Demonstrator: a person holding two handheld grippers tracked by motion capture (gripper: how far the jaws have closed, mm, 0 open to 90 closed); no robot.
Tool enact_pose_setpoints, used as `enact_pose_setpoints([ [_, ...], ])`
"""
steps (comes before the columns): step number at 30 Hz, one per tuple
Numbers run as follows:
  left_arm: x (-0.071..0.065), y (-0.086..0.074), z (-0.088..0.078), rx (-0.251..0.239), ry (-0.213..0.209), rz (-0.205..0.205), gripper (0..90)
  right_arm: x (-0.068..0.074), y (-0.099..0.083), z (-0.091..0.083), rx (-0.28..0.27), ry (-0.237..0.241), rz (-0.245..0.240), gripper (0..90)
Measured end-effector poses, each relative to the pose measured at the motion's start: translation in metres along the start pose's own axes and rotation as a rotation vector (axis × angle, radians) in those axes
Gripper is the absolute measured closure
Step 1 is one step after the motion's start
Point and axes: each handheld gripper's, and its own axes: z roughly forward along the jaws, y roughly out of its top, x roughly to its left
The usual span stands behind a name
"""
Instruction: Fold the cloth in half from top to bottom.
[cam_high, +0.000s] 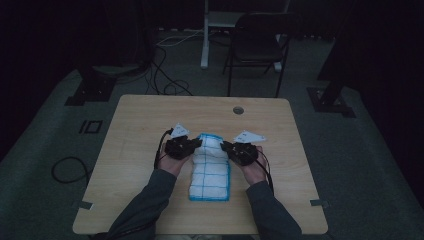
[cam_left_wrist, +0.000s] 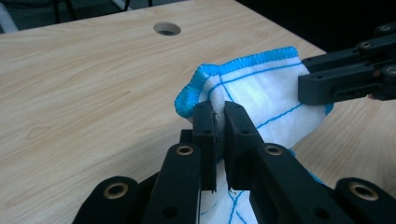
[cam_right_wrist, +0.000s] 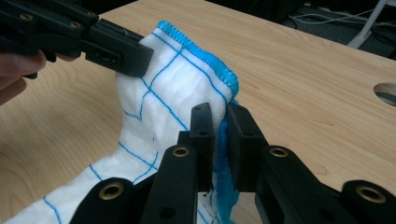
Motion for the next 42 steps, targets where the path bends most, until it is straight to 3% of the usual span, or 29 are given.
enact_pose_setpoints([
  [6,-0.006,0.001,-0.006,-0.008,-0.009,0.017,85.1,0.003,0.002,-0.008,-0.003,-0.003,-0.018,82.2],
  [26,-0.022,-0.029,-0.02,0.008,-0.04,0.017,85.0,0.026,-0.022,-0.021,-0.001,0.012,-0.012,82.1],
  [42,-0.03,-0.06,-0.028,0.029,-0.062,-0.012,84.6,0.045,-0.045,-0.026,0.015,0.04,-0.005,82.1],
])
